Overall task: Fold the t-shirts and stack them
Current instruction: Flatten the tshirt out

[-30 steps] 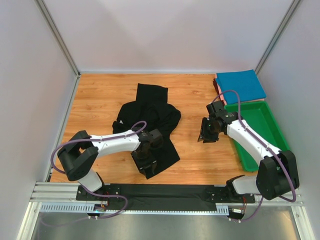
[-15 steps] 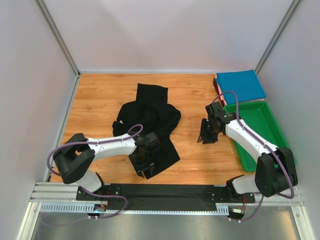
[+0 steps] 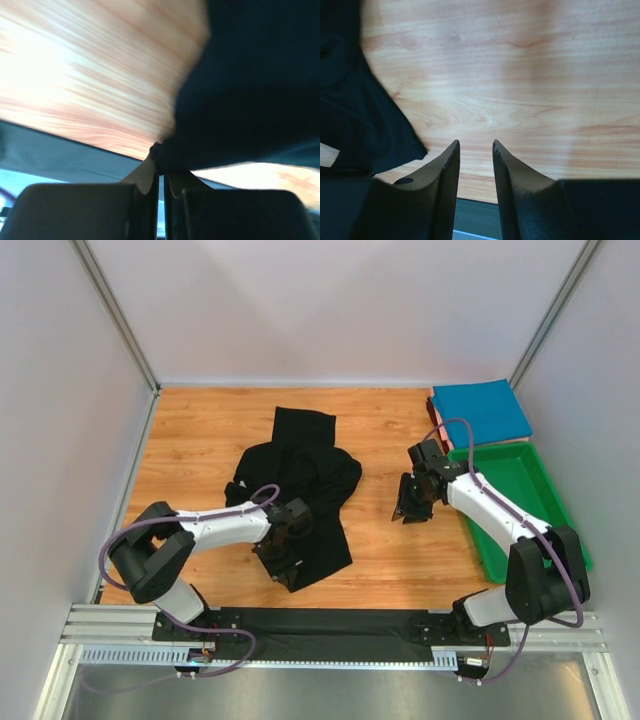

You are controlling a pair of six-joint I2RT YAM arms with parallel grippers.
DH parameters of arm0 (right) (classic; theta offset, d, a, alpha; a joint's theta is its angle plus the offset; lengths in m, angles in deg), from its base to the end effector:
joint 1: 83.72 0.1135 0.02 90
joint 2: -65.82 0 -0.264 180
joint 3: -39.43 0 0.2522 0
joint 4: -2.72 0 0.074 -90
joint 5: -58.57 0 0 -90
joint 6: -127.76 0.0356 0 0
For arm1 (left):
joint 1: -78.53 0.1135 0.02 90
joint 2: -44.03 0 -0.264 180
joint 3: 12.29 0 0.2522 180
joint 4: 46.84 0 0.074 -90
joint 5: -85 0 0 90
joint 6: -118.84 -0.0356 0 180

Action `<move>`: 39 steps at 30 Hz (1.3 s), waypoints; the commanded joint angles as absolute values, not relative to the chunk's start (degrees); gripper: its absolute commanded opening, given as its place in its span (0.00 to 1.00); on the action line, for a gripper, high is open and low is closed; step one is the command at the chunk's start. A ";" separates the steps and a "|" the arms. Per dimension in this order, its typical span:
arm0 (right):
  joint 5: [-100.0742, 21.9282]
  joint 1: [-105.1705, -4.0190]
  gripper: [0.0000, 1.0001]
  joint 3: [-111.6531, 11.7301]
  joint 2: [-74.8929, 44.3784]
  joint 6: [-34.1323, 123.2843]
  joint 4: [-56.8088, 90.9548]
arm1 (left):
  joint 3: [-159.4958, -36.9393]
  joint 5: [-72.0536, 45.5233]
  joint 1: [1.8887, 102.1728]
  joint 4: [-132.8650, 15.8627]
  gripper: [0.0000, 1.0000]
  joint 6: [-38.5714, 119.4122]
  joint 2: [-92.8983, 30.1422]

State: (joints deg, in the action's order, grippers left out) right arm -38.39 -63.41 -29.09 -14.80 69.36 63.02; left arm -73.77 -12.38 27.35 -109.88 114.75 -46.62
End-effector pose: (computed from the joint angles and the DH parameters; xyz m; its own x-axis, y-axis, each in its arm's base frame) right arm 0.2392 0.0931 0.2169 -0.9599 0.1993 -0.1970 0.1457 0.9554 0.2568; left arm 0.1463 -0.1891 0.1453 -0.8123 -0.5684 0.1308 -0.5699 0.8212 0.0293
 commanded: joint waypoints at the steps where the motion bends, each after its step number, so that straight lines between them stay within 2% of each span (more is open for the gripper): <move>1: -37.50 -63.59 0.35 -36.35 -19.41 71.07 56.84 | -73.95 -3.63 34.90 -121.56 0.00 111.82 -39.58; 5: -39.51 -63.51 0.36 -48.30 -30.65 74.66 51.91 | -74.12 6.23 43.27 -129.67 0.00 109.79 -25.01; 8: -40.92 -63.59 0.36 -58.92 -41.99 76.08 49.53 | -74.30 9.14 50.21 -133.11 0.00 108.04 -19.28; 14: -41.28 -63.59 0.37 -78.70 -59.32 78.71 50.23 | -75.61 12.39 57.08 -136.54 0.00 102.59 -16.27; 21: -39.00 -63.51 0.38 -91.81 -71.72 83.20 51.88 | -78.34 13.10 57.88 -136.81 0.00 99.77 -16.00; 26: -37.07 -62.98 0.39 -95.25 -75.76 85.83 49.79 | -80.18 13.01 57.88 -136.89 0.00 99.33 -16.88; 32: -28.91 -62.80 0.38 -100.54 -79.72 86.89 55.68 | -81.15 12.58 57.88 -137.07 0.00 99.42 -17.32; 39: -25.45 -62.72 0.28 -101.24 -81.39 86.63 57.79 | -80.89 12.66 57.88 -137.25 0.00 99.77 -16.26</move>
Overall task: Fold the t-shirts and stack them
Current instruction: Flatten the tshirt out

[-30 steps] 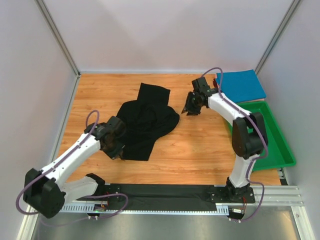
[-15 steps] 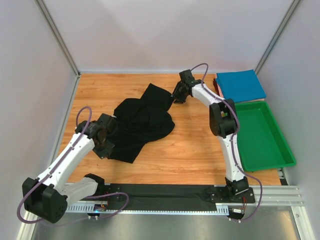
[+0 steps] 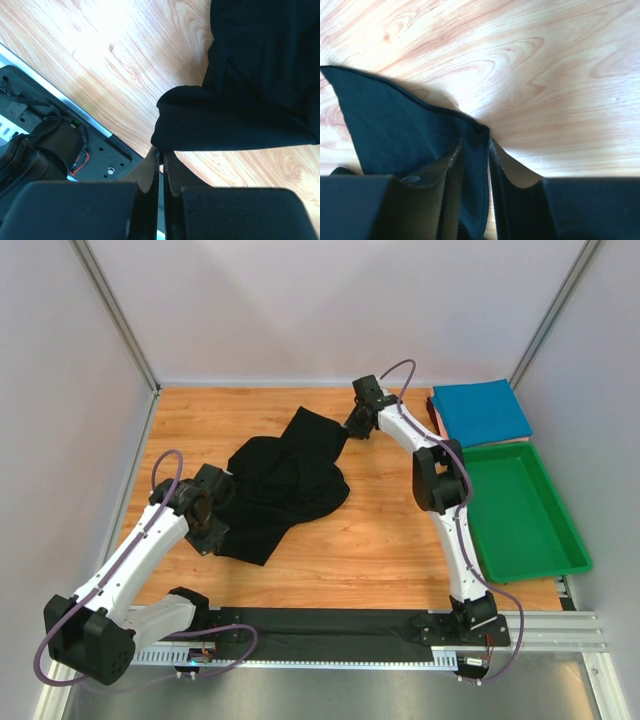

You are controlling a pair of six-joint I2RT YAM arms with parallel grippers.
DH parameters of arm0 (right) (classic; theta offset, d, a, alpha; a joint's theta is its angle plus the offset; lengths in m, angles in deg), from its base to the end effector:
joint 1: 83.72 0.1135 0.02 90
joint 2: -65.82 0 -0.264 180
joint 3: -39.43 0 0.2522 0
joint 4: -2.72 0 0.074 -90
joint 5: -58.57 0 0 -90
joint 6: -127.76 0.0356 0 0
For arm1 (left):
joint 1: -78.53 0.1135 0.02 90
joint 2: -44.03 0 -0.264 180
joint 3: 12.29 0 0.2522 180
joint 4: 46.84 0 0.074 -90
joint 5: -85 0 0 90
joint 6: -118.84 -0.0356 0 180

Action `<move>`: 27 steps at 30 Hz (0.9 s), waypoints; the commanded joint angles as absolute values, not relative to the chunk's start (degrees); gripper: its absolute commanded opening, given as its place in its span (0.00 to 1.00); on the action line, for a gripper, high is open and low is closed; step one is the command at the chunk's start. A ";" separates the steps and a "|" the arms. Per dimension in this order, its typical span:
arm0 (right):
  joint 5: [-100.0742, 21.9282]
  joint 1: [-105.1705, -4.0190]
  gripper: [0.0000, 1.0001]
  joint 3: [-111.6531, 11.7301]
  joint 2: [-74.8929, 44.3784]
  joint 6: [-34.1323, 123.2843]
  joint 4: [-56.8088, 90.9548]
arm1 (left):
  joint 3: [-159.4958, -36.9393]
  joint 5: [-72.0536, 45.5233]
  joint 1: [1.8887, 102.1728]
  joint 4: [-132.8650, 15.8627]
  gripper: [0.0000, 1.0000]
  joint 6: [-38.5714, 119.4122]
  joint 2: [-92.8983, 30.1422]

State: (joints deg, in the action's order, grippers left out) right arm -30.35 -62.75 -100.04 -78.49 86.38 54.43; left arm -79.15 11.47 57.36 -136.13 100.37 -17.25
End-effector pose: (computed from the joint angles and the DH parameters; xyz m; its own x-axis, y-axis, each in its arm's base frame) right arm 0.5102 0.1948 0.1548 -0.7762 0.5059 -0.3762 0.3545 0.8437 0.4032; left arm 0.1491 -0.0469 0.2621 -0.5947 -0.7451 -0.3020 -0.7786 0.6273 -0.0146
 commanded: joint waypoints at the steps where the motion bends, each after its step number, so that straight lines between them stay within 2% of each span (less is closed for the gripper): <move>1: -25.54 -62.72 0.26 -101.33 -81.57 86.80 57.87 | -80.89 12.58 57.88 -137.33 0.00 99.68 -16.00; 4: -25.81 -62.63 0.18 -101.24 -81.92 86.63 58.22 | -80.89 12.66 57.88 -137.51 0.00 99.77 -15.48; 7: -25.98 -62.72 0.02 -101.42 -81.83 85.67 58.40 | -80.89 12.66 57.88 -137.25 0.00 99.50 -14.86; 8: -26.07 -62.72 0.00 -101.68 -81.75 85.23 58.58 | -81.50 12.84 57.88 -137.16 0.00 99.42 -14.86; 13: -23.97 -64.20 0.00 -105.62 -74.56 78.64 65.50 | -89.13 16.26 60.15 -137.34 0.00 96.96 -16.35; 21: -18.35 -71.15 0.00 -95.71 -43.19 72.23 85.72 | -121.64 12.84 67.28 -137.41 0.00 89.84 -26.72; 25: -16.75 -71.94 0.00 -99.65 -32.64 69.32 93.63 | -136.92 12.75 67.98 -139.70 0.00 85.98 -29.18; 27: -17.02 -72.03 0.00 -101.68 -29.90 70.01 97.15 | -140.12 11.70 68.07 -139.71 0.00 85.01 -29.36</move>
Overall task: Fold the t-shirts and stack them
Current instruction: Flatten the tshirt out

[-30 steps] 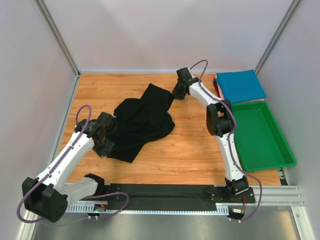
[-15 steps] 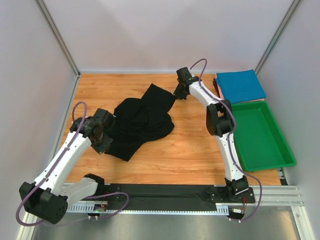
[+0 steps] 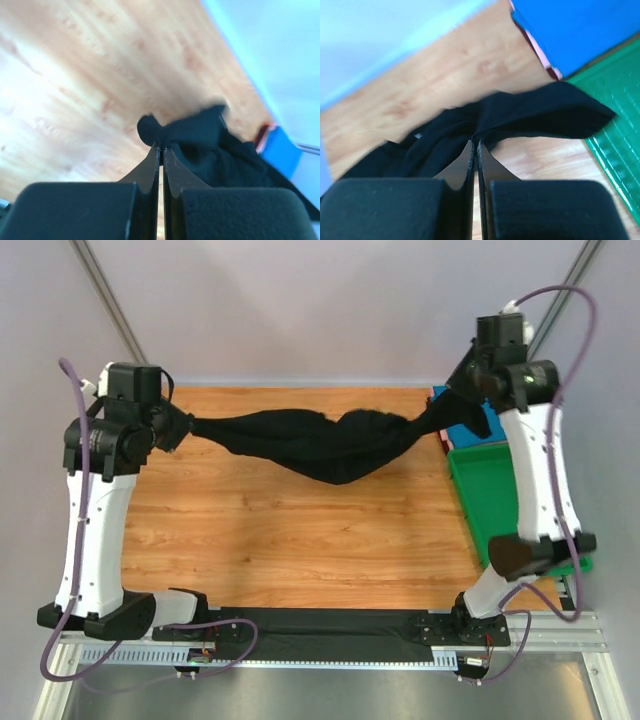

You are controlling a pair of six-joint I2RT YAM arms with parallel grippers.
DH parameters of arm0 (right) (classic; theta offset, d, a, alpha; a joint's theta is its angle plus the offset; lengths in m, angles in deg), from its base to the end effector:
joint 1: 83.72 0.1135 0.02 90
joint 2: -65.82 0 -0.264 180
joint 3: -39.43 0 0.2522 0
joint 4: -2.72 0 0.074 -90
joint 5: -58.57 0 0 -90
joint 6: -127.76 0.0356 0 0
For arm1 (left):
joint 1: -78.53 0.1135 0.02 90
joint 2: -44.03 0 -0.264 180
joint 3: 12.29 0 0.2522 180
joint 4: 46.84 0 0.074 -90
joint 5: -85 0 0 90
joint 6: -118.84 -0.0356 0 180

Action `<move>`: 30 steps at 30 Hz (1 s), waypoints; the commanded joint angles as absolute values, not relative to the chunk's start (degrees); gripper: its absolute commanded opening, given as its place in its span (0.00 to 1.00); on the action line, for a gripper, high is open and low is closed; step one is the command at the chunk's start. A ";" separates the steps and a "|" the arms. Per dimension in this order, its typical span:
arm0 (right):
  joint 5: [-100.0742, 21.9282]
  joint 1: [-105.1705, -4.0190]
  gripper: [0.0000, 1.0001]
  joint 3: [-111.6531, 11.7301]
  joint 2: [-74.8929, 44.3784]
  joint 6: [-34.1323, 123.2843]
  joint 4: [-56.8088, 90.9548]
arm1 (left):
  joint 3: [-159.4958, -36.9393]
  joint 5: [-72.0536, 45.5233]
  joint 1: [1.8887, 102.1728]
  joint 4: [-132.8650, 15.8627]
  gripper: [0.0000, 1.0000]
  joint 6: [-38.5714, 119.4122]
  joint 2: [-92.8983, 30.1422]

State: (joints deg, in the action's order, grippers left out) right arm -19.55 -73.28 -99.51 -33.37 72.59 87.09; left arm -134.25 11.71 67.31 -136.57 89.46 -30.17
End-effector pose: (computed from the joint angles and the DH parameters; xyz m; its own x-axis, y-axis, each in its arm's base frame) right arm 0.3293 0.0532 0.4589 -0.5860 0.4603 -0.6669 0.3673 0.8845 0.2878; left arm 0.1962 -0.0285 0.4819 -0.3015 -0.7910 -0.5323 -0.5830 0.5947 -0.5535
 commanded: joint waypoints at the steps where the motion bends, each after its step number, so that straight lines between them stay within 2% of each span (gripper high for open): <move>1: -17.28 -72.03 0.00 -101.77 -28.50 70.37 97.68 | -143.00 11.35 68.16 -139.97 0.00 84.22 -29.27; 8: -20.52 -72.03 0.00 -102.20 -21.89 73.09 97.33 | -153.04 12.57 68.16 -141.20 0.00 82.54 -26.64; 15: -24.57 -72.12 0.00 -101.86 -19.53 75.03 95.94 | -154.98 14.07 68.16 -144.97 0.00 81.93 -24.44; 19: -26.42 -72.03 0.00 -91.53 -13.38 75.47 84.73 | -152.79 15.21 68.16 -146.04 0.00 81.31 -24.26; 24: -37.04 -72.03 0.00 -80.77 -10.64 71.44 68.36 | -147.96 11.98 70.61 -143.67 0.00 80.34 -27.24; 26: -40.64 -72.03 0.00 -81.63 -12.47 69.41 61.67 | -148.65 4.28 75.35 -143.05 0.00 80.52 -29.78; 30: -45.31 -72.12 0.00 -87.27 -15.04 66.60 56.93 | -157.33 2.29 80.10 -147.15 0.00 78.51 -34.28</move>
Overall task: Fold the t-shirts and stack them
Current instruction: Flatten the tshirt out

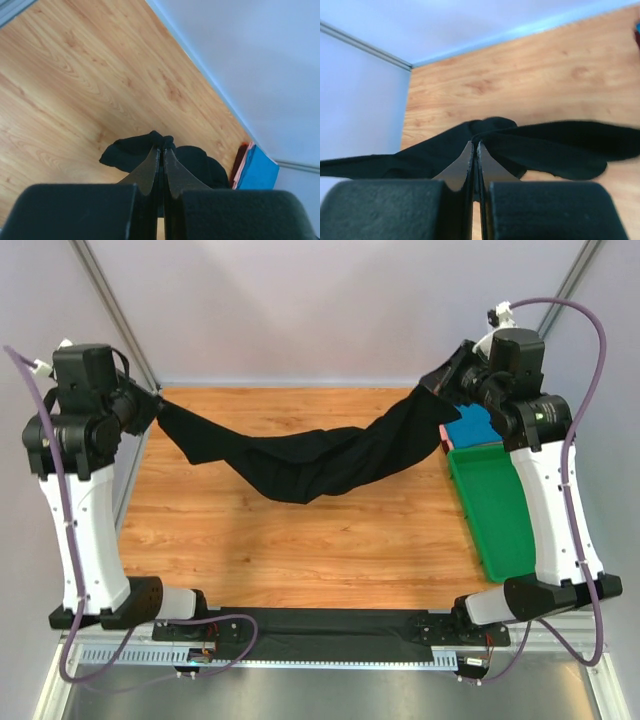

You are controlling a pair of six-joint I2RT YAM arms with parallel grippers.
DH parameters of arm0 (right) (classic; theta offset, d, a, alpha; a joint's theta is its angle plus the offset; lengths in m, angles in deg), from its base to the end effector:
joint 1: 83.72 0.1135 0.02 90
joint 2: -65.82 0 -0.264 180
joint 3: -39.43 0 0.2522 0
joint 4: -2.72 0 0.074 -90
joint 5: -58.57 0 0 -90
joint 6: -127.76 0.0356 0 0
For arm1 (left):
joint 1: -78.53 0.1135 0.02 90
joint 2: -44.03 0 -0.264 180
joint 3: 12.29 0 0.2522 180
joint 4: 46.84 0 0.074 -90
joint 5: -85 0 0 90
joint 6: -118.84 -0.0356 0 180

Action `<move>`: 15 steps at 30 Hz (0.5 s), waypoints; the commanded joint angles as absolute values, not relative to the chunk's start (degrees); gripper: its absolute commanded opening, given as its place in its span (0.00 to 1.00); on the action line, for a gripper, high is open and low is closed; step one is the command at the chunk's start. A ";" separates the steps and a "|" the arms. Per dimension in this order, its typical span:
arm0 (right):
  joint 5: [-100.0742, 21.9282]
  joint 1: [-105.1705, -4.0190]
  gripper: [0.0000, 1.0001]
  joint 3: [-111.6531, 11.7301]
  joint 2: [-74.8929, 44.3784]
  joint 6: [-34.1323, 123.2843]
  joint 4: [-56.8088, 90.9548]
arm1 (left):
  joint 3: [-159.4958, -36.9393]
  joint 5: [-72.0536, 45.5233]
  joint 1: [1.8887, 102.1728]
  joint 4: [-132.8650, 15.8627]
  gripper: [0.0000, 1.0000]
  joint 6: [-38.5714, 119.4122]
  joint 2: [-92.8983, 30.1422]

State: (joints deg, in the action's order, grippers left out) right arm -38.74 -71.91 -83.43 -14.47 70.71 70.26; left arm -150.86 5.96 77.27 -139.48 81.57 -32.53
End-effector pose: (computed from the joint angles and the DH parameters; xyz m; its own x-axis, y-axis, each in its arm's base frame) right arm 0.2539 0.0577 0.4982 -0.5186 0.4427 -0.7315 -0.0403 0.8419 0.5381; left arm 0.1709 0.0030 0.5375 -0.1955 -0.7772 -0.5982 -0.4913 0.6055 -0.6261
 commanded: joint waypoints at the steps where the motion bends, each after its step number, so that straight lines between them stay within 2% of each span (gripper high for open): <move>1: -45.84 -72.12 0.00 -85.87 -14.25 66.24 56.12 | -157.88 3.34 80.20 -148.22 0.00 77.19 -34.46; 2: -45.24 -72.21 0.00 -83.69 -11.20 66.24 55.94 | -154.49 3.69 80.20 -149.19 0.00 76.83 -33.76; 4: -43.31 -72.12 0.00 -70.71 -7.23 67.99 56.55 | -144.93 3.18 80.20 -148.77 0.00 76.65 -30.26; 5: -42.69 -72.12 0.00 -65.35 -2.43 68.78 56.47 | -133.39 2.73 80.20 -147.80 0.00 76.91 -25.98; 6: -42.42 -72.03 0.00 -52.59 -0.12 69.22 56.12 | -128.14 2.21 80.20 -146.84 0.00 77.09 -23.93; 9: -36.46 -72.03 0.00 -33.64 9.27 73.44 58.73 | -109.93 -0.08 80.20 -143.58 0.00 78.32 -17.51; 11: -31.71 -72.03 0.00 -28.14 11.94 75.46 60.68 | -102.30 2.10 80.11 -142.53 0.00 78.15 -15.48; 15: -31.61 -72.12 0.21 -27.13 9.24 75.90 65.24 | -96.11 5.98 80.11 -141.03 0.00 77.88 -15.48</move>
